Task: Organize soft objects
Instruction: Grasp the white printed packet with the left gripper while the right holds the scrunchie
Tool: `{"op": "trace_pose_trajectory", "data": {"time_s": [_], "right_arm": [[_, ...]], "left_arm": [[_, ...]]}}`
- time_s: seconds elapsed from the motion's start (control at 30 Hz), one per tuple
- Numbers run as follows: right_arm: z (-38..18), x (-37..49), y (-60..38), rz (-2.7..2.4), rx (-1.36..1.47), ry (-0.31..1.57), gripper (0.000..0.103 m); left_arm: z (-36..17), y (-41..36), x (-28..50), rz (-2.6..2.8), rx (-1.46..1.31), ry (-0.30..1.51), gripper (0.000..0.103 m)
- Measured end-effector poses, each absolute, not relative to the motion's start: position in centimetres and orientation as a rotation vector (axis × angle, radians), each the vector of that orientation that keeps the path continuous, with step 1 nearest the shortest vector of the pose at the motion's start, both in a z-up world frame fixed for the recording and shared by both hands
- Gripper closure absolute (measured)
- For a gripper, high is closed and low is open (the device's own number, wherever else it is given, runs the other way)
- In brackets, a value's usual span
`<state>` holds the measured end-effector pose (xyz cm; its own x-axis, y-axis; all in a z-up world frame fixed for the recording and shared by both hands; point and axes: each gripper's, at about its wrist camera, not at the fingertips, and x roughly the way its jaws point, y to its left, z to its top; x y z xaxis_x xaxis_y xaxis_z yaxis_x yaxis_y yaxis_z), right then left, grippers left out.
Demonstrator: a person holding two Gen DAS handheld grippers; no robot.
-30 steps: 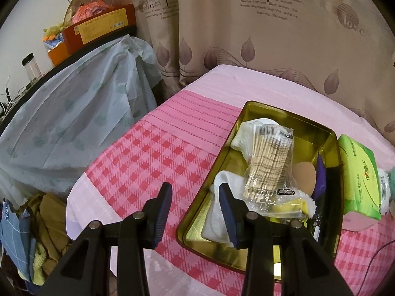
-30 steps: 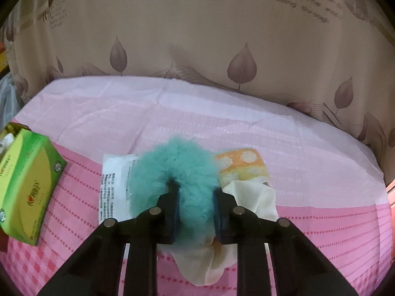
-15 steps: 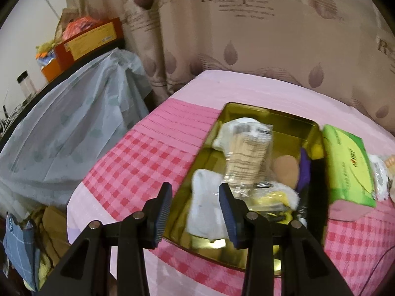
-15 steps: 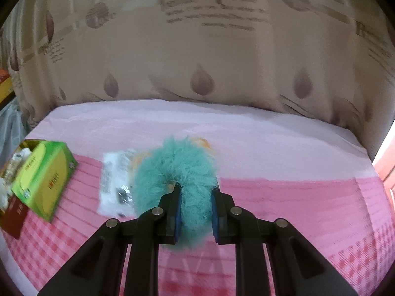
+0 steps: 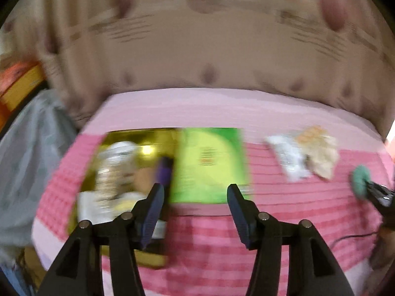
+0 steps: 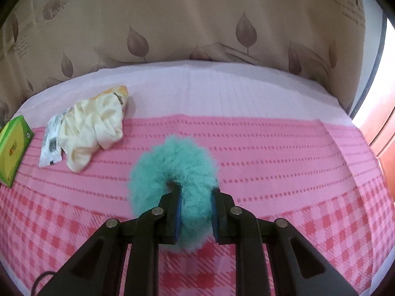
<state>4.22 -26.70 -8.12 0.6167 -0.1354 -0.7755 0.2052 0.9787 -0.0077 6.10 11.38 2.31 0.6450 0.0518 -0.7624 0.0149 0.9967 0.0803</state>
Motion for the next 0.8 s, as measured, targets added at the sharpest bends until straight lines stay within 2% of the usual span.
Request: {"op": "trace_pose_trajectory", "data": {"time_s": [0.4, 0.6, 0.8], "right_arm": [[-8.8, 4.2, -27.5, -0.159, 0.138, 0.895, 0.083], [-9.0, 4.3, -27.6, -0.148, 0.141, 0.895, 0.081], [-9.0, 4.3, -27.6, -0.140, 0.141, 0.894, 0.080]], "left_arm": [[-0.7, -2.8, 13.5, -0.268, -0.025, 1.120, 0.048], [-4.1, -5.8, 16.6, -0.244, -0.094, 1.225, 0.047], [-6.1, -5.7, 18.7, -0.196, -0.181, 1.267, 0.047]]}}
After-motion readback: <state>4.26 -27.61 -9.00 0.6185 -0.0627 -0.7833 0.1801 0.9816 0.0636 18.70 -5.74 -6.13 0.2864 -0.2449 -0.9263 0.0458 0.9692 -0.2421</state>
